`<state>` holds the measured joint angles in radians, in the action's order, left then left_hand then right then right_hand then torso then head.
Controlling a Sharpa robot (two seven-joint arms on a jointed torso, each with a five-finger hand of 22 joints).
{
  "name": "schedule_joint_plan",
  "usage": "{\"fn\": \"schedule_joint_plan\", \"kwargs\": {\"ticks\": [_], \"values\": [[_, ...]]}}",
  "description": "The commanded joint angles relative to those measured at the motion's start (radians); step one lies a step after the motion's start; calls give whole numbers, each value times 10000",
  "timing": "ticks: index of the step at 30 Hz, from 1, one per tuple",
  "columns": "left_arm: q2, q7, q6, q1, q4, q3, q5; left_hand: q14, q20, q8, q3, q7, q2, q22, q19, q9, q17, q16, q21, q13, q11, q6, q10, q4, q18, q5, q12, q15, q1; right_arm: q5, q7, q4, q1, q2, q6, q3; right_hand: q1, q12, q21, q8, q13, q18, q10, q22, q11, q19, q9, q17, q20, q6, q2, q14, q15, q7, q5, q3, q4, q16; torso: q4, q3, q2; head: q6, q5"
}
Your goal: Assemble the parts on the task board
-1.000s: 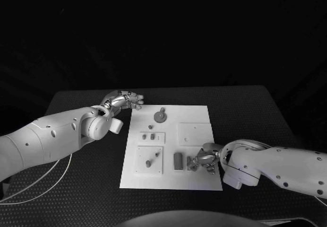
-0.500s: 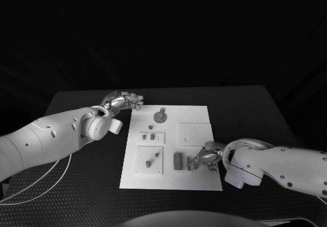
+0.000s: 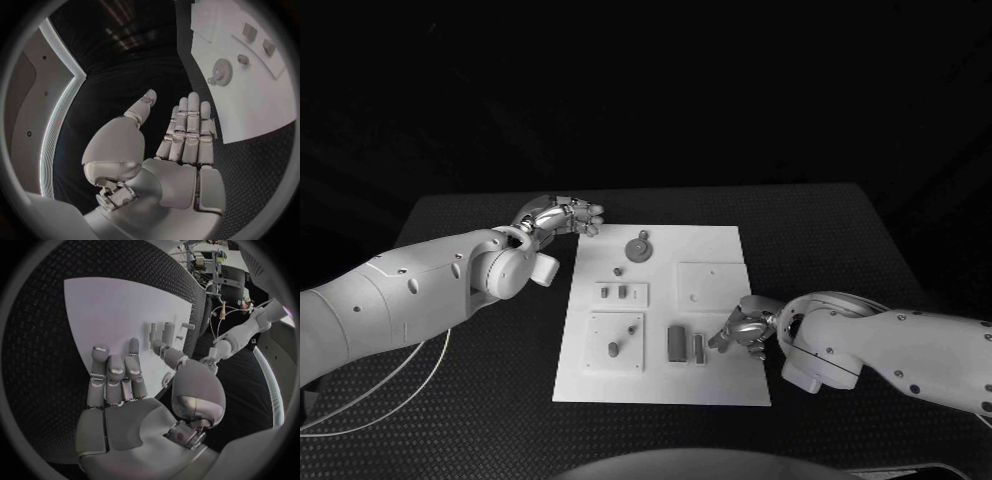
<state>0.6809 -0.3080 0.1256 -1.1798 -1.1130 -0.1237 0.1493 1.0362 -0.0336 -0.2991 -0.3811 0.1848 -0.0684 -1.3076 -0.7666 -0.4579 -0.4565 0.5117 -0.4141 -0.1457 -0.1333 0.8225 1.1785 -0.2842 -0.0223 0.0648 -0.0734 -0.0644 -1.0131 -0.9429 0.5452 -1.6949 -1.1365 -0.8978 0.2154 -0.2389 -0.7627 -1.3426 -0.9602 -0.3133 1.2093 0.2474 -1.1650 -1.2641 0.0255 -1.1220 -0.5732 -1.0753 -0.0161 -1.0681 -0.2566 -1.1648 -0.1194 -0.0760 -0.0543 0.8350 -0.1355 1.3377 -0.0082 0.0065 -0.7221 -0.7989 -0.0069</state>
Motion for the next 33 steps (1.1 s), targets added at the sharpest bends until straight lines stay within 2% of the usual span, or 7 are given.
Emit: {"fn": "schedule_joint_plan", "kwargs": {"ticks": [1,10,15,22,26,30,33], "values": [[-69,-283,50,-6,5,5,43,-12,47,23,-41,9,-55,-220,34,10,-16,-52,35,9,16,-62,-71,-4,-41,-32,39,-71,-32,392,-1598,132,-44,-18,366,23,-193,107,-41,-24,-62,144,69,13,-21,25,-11,-11,-47,78,-32,-14,-40,-87,25,-10,-122,-62,-12,2,9,93,-16],[-209,-694,324,-12,225,11,-355,160,3,-208,-127,-157,120,-224,-37,-65,-198,-57,4,-83,185,298,308,-17,-43,107,-130,-7,-63,1997,-4855,1198,-479,164,569,611,-632,619,105,145,-610,144,883,60,-181,265,-11,-13,6,487,305,169,104,-256,-619,-465,-437,-248,1,7,112,581,-63],[-298,-690,307,-105,481,16,-482,118,-7,-250,-213,-195,266,-222,-60,-72,-234,-127,-2,-99,220,377,389,-32,-37,168,-144,-17,-170,3210,-5947,2838,-723,778,461,837,-655,889,175,213,-876,144,1366,-1,-270,588,-29,-17,117,685,608,396,198,-334,-1019,-1060,-802,-376,2,-19,329,890,-90],[-613,-259,-56,-345,1165,32,-711,-83,77,-172,-180,-176,147,-138,16,-13,-244,-406,166,-12,112,239,123,-13,-51,6,53,-122,-53,5133,-7572,5486,-717,2049,635,1410,-1094,1958,1025,298,-1779,49,2254,117,-463,1929,-72,745,769,1030,1103,1376,500,-509,-2082,-1641,-1397,-1515,76,12,684,1252,-36],[-657,-315,-67,-458,1447,35,-999,-1003,394,-94,-205,-227,124,-48,368,48,-54,-1098,527,166,97,81,-315,-24,-125,-7,93,-458,-19,5586,-7820,6628,-577,2727,337,1669,-1275,3800,2441,457,-3293,-170,3008,745,-687,3156,-27,1927,1244,1482,1272,2321,1059,-675,-2048,-1894,-1486,-3213,43,26,828,1441,91],[-809,-548,-66,-457,1688,41,-1384,-1553,579,29,-193,-266,95,-11,757,136,66,-1531,872,411,57,-162,-810,-18,-84,-12,102,-618,0,5814,-7947,7281,-251,3126,-59,2065,-1298,6822,4248,729,-5713,-550,3858,1690,-1422,4634,140,3329,1707,2180,1375,3479,1976,-708,-1935,-1728,-1437,-5537,-17,33,938,1580,90],[-925,-667,-94,-444,1803,41,-1561,-2063,687,145,-163,-302,79,20,1190,198,200,-1878,1200,608,58,-370,-1206,-19,52,-13,97,-706,14,5969,-8010,7544,-112,3272,-188,2194,-1400,9057,5591,751,-7909,-772,3570,2493,-1652,5480,220,4615,2015,2570,1535,3679,2509,-663,-2007,-2049,-1507,-7625,-70,48,1029,1671,143]]}}
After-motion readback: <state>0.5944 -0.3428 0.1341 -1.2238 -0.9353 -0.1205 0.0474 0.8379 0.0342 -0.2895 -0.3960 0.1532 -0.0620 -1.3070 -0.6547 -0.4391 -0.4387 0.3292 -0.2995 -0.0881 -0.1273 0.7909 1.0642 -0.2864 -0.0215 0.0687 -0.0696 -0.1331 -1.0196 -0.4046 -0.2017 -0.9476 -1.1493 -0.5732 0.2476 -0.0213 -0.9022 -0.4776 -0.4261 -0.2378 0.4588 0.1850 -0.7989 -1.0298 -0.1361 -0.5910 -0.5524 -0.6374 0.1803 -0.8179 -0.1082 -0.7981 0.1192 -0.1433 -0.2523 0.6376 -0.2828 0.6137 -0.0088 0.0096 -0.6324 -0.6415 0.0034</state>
